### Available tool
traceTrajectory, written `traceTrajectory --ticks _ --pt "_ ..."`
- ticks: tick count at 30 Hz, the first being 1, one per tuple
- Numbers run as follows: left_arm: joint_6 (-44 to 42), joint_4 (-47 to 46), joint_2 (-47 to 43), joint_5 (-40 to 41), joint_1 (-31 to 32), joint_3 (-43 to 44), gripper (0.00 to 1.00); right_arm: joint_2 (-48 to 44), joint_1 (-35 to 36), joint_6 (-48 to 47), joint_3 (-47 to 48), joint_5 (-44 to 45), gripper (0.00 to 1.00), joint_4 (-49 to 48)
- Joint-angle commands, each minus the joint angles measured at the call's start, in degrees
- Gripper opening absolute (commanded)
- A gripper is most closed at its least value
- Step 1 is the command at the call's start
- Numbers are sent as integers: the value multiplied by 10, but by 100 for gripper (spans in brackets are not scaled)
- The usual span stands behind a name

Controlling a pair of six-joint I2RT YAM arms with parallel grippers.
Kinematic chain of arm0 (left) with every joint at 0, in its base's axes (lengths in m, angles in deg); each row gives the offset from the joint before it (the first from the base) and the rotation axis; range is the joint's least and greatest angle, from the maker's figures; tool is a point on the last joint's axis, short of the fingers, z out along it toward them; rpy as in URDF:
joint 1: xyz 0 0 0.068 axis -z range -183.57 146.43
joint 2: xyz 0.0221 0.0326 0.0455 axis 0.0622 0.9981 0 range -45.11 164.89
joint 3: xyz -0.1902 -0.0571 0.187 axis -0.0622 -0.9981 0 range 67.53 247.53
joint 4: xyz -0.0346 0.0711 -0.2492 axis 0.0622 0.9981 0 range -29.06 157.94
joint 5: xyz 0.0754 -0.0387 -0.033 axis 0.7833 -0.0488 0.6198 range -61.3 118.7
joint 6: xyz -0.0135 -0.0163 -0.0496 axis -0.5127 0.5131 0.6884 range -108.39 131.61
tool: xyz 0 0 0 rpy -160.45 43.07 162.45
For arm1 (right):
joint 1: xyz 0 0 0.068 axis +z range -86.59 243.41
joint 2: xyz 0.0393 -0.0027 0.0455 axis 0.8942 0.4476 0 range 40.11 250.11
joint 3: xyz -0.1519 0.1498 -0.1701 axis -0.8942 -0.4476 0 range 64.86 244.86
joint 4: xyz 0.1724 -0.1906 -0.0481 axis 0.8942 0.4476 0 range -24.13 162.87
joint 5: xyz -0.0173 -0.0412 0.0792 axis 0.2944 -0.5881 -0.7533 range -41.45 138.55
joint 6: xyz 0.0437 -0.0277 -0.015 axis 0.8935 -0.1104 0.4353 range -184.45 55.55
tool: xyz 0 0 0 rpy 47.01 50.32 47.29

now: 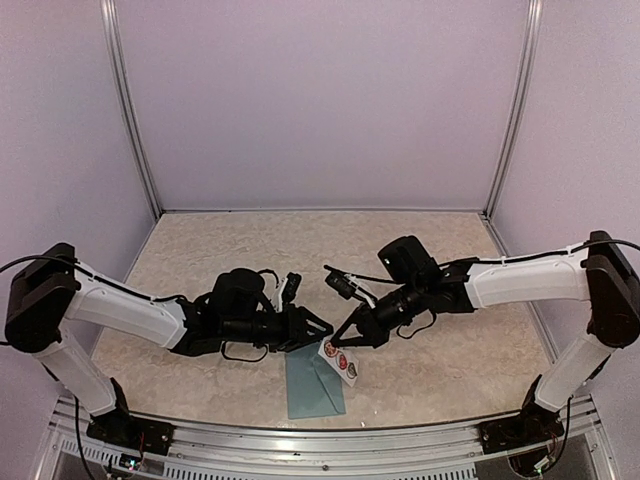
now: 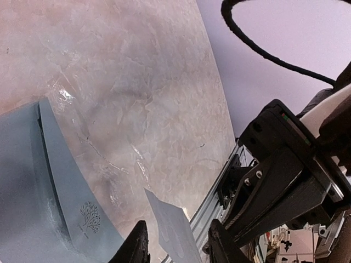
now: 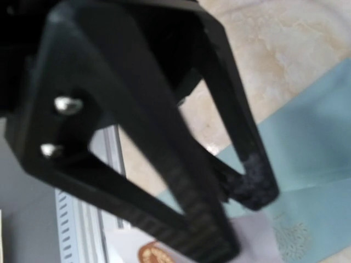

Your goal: Place the letter into the envelope and seal it

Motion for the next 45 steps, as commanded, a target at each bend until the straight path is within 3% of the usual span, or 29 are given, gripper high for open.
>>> traceTrajectory --ticks 1,7,32,38,39,43,45 --pt "2 -14 14 -4 -2 19 28 3 12 -11 19 -7 0 16" --pt "5 -17 21 -9 -1 17 0 3 14 -12 19 0 0 21" --pt "-29 52 -6 65 -3 26 0 -73 24 50 -4 -22 0 -39" --pt "-35 54 -78 72 -41 -20 0 -95 24 64 -16 29 0 -50" --pt "-35 56 -96 72 -47 -30 4 -99 24 66 -19 41 0 -52" --pt "-47 57 -173 73 -53 -62 48 -97 24 74 -29 61 0 -65" --pt "-37 60 -200 61 -59 -70 62 -89 25 75 -29 50 0 -66"
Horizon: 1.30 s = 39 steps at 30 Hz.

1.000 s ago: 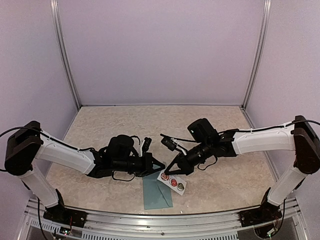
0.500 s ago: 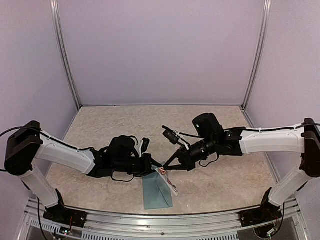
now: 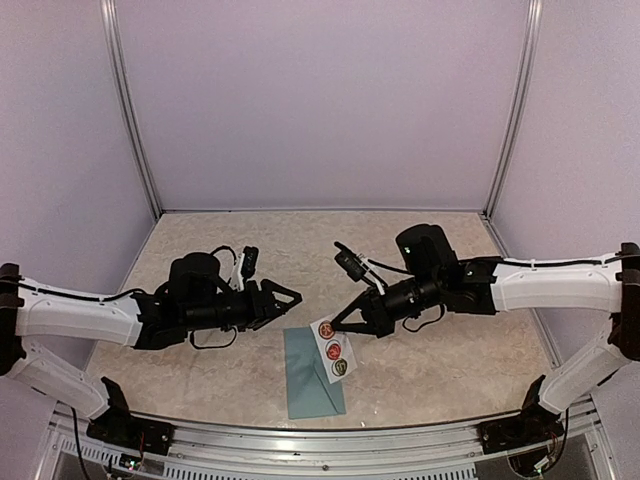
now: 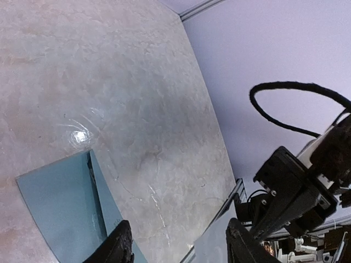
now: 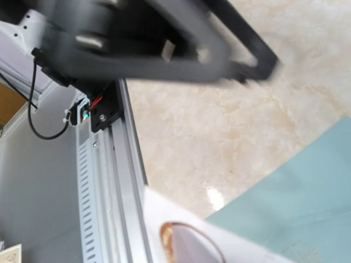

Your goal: Place the letter into the envelope and seal it

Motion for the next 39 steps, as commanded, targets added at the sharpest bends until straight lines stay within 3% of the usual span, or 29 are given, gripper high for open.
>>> traceTrajectory --ticks 1,5,12,33,39 --pt "6 5 -56 -18 -8 -20 67 4 9 9 -10 10 0 -21" --pt "32 3 -50 -56 -8 -9 78 25 16 1 -3 9 0 -18" --pt "30 16 15 -103 9 39 79 54 34 -16 21 11 0 8" --pt "8 50 120 -151 43 97 38 64 44 -30 33 12 0 35" --pt "2 67 125 -145 45 101 18 62 44 -31 32 17 0 38"
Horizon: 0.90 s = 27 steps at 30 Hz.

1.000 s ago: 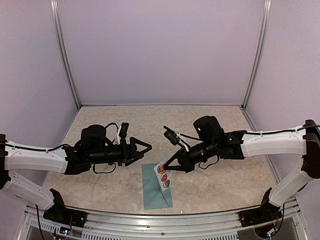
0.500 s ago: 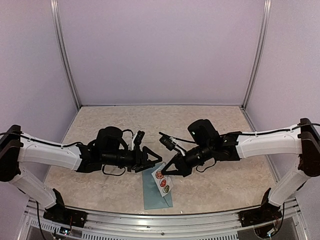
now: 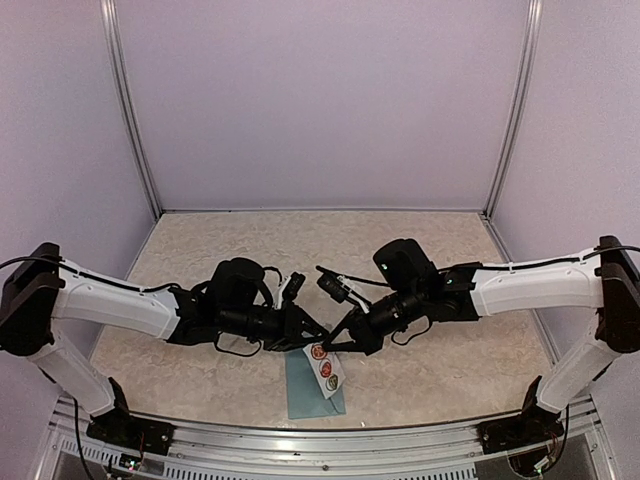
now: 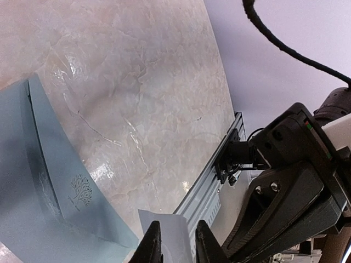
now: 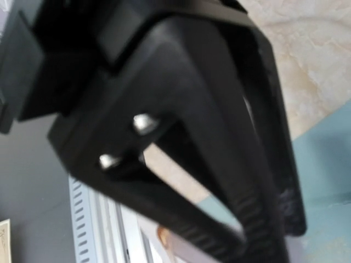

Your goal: Place the letter into the envelope and seal it

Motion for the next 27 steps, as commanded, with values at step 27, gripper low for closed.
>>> traceTrajectory --ticks 27 --pt "18 -27 -37 11 8 -9 0 27 7 20 6 -1 18 -43"
